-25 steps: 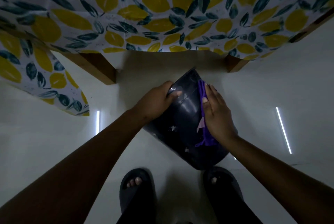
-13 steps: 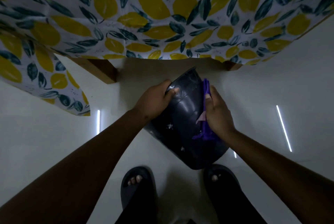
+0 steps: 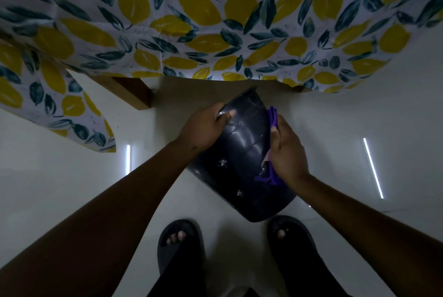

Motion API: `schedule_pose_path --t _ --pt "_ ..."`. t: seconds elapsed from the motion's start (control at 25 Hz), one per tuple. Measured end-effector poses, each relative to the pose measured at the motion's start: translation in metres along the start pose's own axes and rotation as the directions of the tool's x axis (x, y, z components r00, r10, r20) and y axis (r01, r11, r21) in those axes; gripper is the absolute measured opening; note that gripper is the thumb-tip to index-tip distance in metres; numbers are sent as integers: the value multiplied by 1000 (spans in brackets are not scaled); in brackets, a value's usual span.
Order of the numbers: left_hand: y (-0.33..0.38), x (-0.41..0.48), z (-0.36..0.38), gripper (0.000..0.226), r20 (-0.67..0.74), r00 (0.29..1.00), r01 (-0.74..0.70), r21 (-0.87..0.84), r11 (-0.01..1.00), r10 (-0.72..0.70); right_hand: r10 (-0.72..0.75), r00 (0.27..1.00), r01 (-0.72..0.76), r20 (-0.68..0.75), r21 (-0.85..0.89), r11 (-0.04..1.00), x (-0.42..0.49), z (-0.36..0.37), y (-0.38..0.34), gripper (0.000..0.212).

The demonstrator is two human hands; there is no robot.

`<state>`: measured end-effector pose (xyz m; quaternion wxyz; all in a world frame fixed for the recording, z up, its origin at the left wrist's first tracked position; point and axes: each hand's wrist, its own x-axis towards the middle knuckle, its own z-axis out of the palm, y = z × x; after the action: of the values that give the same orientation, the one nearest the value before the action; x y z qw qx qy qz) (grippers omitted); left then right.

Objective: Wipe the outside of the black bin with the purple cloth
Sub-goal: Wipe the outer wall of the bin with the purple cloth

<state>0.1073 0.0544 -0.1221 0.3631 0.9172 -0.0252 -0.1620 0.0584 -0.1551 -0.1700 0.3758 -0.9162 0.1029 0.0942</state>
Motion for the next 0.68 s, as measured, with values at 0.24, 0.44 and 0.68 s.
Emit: schedule_pose_path --t 0.24,0.44,0.68 --pt "0 8 2 33 -5 1000 28 52 998 -27 -467 864 493 188 -502 711 -63 22 -17 61" --pt "1 -1 -7 31 27 1000 5 -62 998 -3 -184 983 179 -13 -181 967 -13 10 -17 55" --pt "-25 -36 -13 23 22 992 123 -119 985 -121 -193 981 191 -3 -130 973 -10 10 -12 54"
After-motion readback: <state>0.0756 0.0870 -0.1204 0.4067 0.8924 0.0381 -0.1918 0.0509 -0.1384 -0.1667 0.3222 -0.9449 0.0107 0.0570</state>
